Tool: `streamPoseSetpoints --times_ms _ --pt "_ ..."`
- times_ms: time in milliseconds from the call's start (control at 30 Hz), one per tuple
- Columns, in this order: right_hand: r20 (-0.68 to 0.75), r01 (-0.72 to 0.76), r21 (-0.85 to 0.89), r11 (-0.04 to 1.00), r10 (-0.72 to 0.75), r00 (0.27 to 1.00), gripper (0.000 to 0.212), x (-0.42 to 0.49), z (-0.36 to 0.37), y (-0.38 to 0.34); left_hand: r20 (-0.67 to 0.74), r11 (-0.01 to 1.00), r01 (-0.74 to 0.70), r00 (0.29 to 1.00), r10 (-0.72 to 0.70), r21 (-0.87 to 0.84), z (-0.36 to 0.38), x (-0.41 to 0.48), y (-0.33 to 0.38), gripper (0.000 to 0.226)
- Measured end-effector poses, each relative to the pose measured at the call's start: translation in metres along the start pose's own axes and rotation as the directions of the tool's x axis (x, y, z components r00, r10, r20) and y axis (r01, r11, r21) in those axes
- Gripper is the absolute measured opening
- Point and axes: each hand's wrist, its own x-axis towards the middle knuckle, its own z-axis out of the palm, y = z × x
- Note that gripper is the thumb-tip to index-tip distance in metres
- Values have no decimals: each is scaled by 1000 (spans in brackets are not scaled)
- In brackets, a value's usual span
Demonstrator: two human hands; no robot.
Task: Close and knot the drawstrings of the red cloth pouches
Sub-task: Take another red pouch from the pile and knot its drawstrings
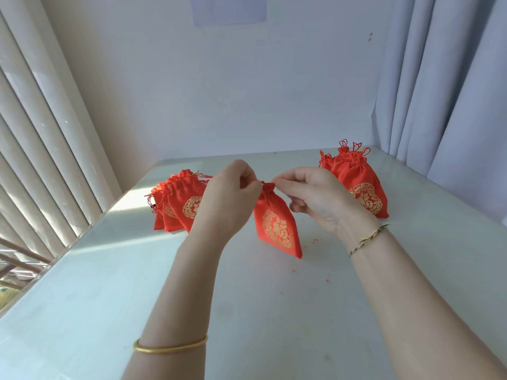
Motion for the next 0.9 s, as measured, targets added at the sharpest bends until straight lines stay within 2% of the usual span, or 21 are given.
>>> streamPoseSetpoints --times_ms 100,167,200,233,333,400,500,600,700,767,833,900 --pt "-107 176 -365 914 -229 968 15 4 -8 3 107 949 196 979 -174 -248 0 -1 3 23" --pt "-180 171 -549 818 -316 931 14 9 -20 12 177 805 311 950 -256 -505 -8 0 3 32" --pt "-233 134 -582 802 -323 917 14 11 -30 17 174 725 320 946 -272 -610 -17 2 2 32" --pt "-276 104 -556 824 -301 913 13 11 -39 22 138 686 297 951 -278 -664 -25 4 0 30" --pt "-297 93 -410 907 -229 927 10 9 -48 25 -2 779 221 962 -275 -587 -32 5 -9 29" --pt "-272 82 -343 936 -182 945 10 10 -43 23 11 846 227 967 -253 -482 -17 2 -10 26" --pt "-214 70 -282 957 -134 968 15 10 -39 19 104 928 170 984 -143 -331 10 -4 -6 2" --pt "-132 82 -208 975 -111 985 20 5 -40 9 180 986 72 983 -45 -148 26 -2 -11 46" --pt "-5 92 -83 992 -92 996 20 0 -41 -4 224 999 -30 974 20 40 36 -2 -18 67" --pt "70 97 -19 995 -95 993 22 -4 -43 -12 275 999 -33 961 23 29 41 -2 -18 69" --pt "117 104 34 994 -108 987 23 -6 -48 -18 308 998 -10 951 27 -59 48 2 -12 66" --pt "125 106 62 992 -113 986 23 -7 -55 -20 336 984 24 941 38 -176 57 9 -2 54"
